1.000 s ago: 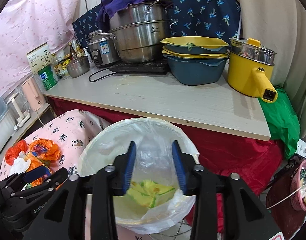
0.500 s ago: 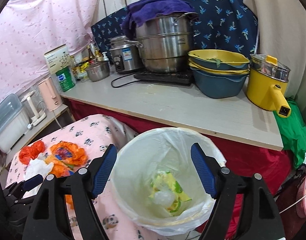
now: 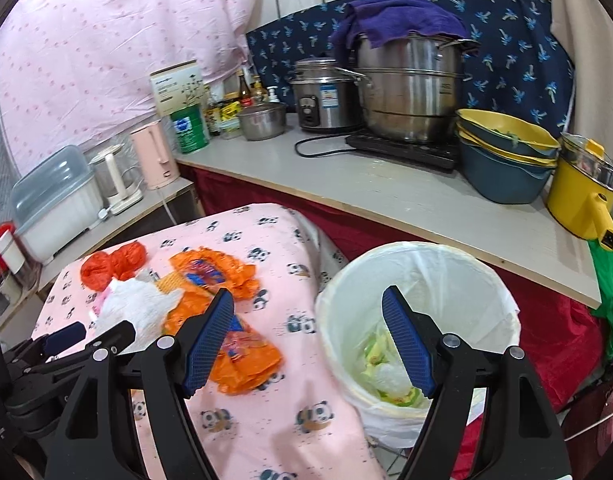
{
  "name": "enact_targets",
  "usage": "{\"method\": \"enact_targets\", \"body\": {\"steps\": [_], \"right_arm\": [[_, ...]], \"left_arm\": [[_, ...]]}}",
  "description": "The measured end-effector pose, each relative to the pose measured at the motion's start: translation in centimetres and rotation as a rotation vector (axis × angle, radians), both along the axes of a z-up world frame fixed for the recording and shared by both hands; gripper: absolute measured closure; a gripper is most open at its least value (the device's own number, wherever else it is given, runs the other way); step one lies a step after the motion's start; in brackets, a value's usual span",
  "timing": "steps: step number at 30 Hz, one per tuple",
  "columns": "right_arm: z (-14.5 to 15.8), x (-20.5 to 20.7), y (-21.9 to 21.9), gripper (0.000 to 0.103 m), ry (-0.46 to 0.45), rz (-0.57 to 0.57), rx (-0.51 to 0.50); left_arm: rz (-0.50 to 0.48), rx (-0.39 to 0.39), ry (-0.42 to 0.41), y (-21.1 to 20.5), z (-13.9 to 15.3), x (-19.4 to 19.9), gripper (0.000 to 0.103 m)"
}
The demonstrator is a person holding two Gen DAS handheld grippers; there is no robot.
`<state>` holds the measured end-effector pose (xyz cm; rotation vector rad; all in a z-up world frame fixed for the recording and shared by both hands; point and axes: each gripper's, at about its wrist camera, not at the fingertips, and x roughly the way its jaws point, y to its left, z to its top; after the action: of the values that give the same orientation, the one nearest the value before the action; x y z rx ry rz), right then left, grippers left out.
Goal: Collect trash
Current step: 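Move both tools back over the table toward the white tissue and foam net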
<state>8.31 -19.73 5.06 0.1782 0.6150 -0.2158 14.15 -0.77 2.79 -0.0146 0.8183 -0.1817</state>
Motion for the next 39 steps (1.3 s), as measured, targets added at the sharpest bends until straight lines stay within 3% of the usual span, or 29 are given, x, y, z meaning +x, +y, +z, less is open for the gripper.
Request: {"method": "enact_targets", "body": {"steps": [16, 25, 29, 39], "right_arm": [[-2.9, 2.0, 6.3, 0.029, 0.092, 0.121, -0.001], [-5.2, 4.5, 8.1, 0.029, 0.139, 0.157, -0.002], [-6.3, 5.7, 8.6, 0.029, 0.161, 0.169, 0.000], [-6.7, 8.7, 11.7, 0.033, 0.164, 0.258, 0.031]], "left_arm": [[0.095, -0.041, 0.080, 7.6, -2.5, 1.3, 0.028], [0.087, -0.058, 0.109, 8.8, -4.0, 3.1, 0.029], [0.082, -0.068, 0.131, 9.1, -4.8, 4.3, 0.034], [0.129, -0.062, 0.135, 11.4, -5.6, 5.0, 0.033]]}}
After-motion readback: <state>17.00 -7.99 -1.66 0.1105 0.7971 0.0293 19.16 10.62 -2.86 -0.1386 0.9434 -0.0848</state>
